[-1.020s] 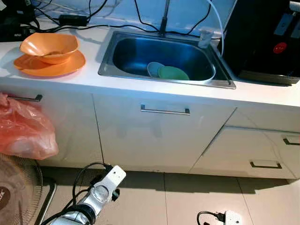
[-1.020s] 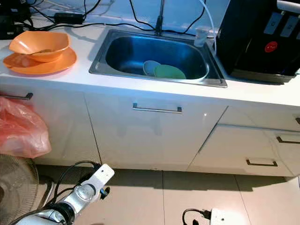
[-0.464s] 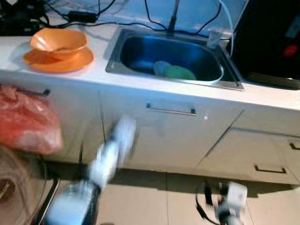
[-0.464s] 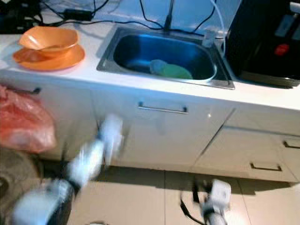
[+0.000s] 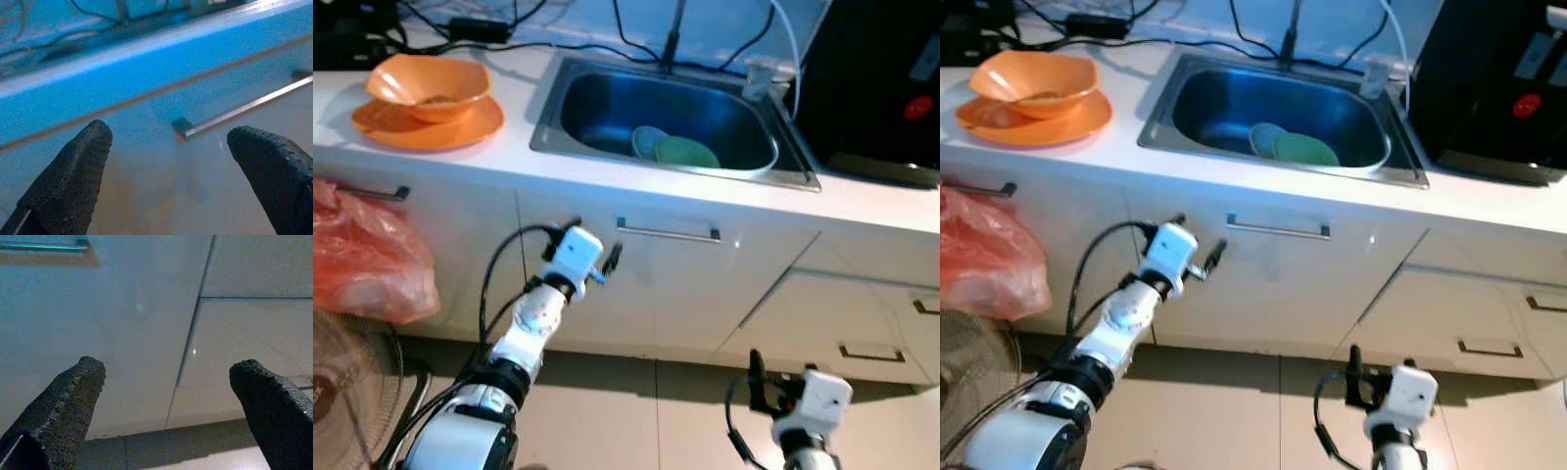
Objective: Kitchen organization
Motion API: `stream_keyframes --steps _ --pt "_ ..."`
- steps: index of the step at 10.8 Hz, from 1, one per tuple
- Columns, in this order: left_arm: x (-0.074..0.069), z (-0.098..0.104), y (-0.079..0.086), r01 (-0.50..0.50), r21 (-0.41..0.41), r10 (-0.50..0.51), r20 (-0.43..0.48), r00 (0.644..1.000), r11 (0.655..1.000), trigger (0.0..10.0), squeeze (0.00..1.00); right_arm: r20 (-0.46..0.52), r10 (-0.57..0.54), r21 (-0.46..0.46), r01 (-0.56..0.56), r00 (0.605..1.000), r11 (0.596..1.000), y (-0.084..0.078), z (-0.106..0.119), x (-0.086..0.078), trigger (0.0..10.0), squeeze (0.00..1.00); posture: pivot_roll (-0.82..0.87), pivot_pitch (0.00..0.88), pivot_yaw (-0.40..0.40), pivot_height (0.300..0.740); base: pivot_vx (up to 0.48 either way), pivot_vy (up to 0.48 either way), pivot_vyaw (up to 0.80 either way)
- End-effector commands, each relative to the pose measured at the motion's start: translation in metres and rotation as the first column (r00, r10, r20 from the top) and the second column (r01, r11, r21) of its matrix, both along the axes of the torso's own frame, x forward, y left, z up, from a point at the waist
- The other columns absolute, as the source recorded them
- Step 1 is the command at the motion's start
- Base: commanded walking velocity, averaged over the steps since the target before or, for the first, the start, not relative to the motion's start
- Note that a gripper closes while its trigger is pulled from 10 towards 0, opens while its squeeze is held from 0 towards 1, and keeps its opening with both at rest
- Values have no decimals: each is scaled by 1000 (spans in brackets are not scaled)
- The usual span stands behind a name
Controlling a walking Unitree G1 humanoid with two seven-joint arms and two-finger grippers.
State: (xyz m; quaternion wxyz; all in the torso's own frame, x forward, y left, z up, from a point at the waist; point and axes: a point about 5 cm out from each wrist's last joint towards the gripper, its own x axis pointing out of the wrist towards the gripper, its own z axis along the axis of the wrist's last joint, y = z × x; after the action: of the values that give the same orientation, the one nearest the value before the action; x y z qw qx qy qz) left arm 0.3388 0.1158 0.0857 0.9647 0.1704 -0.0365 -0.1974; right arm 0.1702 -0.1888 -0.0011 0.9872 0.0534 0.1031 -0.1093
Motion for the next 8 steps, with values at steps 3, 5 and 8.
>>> stream_keyframes --steps 3,5,8 --pt "-6 1 -12 55 -23 -54 34 998 998 10000 0 0 -1 -12 1 1000 1000 0 9 1 10000 0 117 0 -150 740 0 0 0" --pt "-5 5 -12 58 -32 -56 47 997 998 10000 0 0 7 -13 -7 1000 1000 6 19 1 10000 0 115 0 -151 740 0 0 0" --pt "-6 9 -19 88 -33 -85 74 994 996 10000 0 22 -2 -21 3 1000 1000 2 30 4 10000 0 112 0 -152 740 0 0 0"
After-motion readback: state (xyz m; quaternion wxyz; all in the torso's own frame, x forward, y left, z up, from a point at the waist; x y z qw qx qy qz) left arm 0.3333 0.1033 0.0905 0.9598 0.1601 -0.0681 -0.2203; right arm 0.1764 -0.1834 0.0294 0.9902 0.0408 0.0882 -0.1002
